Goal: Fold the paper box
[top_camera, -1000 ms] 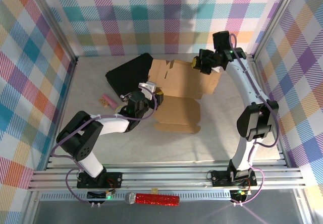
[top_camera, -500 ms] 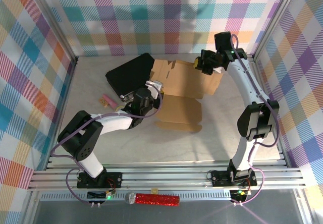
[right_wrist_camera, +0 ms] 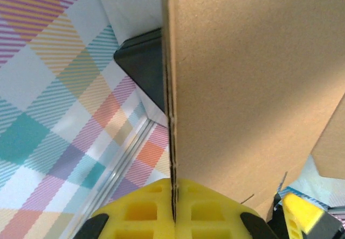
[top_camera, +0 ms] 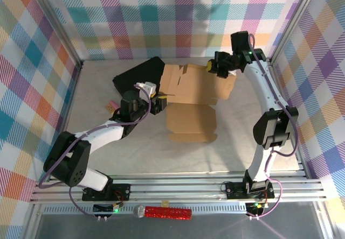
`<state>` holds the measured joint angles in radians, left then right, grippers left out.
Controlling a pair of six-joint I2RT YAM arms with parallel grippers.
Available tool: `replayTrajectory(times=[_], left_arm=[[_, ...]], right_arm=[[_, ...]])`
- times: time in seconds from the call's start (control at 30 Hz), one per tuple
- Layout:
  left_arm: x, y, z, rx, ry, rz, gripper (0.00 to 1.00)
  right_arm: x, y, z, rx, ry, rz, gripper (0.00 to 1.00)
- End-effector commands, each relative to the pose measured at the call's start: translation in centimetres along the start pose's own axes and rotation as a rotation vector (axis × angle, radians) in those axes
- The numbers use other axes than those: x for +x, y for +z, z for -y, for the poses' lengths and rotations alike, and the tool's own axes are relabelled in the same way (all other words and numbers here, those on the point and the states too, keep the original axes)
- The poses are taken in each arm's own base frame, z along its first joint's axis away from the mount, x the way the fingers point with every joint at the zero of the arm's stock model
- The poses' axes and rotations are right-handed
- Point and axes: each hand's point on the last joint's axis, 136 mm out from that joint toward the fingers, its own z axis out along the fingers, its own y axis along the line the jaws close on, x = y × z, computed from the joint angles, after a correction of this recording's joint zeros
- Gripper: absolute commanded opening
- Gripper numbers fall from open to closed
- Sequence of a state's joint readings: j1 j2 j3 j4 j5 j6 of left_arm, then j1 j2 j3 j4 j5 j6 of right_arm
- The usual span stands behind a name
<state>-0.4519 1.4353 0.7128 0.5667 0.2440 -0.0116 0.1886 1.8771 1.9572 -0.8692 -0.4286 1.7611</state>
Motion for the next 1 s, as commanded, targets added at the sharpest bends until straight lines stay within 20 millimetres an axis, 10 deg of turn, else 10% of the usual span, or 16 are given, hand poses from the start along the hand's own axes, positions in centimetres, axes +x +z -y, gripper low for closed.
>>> replayTrajectory(times=[0.0, 0.47, 0.83, 0.97], left_arm=[[0.4, -1.2, 2.1, 0.173, -0.034, -0.024, 0.67], [-0.5, 0.9, 3.1, 0.338, -0.095, 0.030, 0.64], [-1.8, 2.9, 4.9, 0.345, -0.078, 0.047, 0.48], [-1.4, 3.3, 4.8, 0.327, -0.079, 0.036, 0.27]], right_arm=[[0.6, -0.6, 1.0, 0.045, -0.017, -0.042, 0.00], [0.4, -1.5, -0.1, 0.030, -0.003, -0.087, 0.00], [0.0, -1.1, -0.3, 0.018, 0.020, -0.088, 0.00], [-0.1, -1.0, -0.4, 0.014, 0.025, -0.083, 0.00]])
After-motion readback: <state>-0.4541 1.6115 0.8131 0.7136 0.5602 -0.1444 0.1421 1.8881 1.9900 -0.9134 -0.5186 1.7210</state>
